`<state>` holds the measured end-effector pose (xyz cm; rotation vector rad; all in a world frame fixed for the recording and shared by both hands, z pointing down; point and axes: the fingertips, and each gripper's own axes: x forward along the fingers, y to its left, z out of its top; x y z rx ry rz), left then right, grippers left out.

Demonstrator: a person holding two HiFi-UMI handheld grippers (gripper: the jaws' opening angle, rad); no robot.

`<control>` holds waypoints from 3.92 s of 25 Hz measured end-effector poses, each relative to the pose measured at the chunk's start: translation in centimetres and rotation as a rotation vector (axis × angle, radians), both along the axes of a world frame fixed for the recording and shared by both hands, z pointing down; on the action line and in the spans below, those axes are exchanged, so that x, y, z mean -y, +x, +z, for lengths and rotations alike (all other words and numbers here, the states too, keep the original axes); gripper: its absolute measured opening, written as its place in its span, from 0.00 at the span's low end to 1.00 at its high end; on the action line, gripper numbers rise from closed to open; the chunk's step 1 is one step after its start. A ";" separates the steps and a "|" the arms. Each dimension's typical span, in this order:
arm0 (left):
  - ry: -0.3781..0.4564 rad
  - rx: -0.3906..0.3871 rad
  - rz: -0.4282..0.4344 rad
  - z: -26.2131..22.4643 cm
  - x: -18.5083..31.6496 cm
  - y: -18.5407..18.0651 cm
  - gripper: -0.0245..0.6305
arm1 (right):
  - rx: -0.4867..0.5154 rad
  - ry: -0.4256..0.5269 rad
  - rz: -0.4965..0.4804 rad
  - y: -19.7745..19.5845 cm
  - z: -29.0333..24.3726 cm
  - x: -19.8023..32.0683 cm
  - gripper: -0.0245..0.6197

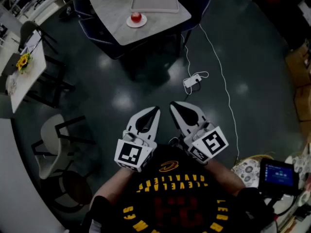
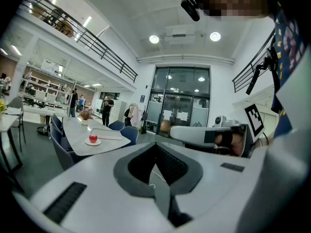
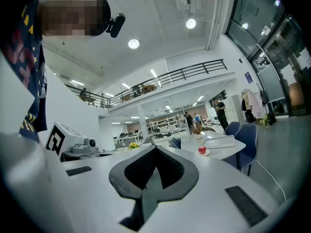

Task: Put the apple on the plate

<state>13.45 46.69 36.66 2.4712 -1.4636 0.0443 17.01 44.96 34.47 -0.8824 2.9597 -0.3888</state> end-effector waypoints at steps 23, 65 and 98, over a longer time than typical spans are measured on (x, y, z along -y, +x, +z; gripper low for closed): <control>-0.004 -0.066 -0.023 0.0 5.3 -10.4 0.04 | -0.194 0.018 0.138 -7.6 1.9 5.8 0.04; -0.342 -0.175 -0.324 13.2 40.5 -23.5 0.20 | -0.131 -0.328 0.003 -10.4 15.2 44.8 0.23; -0.896 -0.195 -0.269 33.6 57.7 -29.9 0.20 | -0.336 -0.860 0.078 -18.2 35.3 60.4 0.22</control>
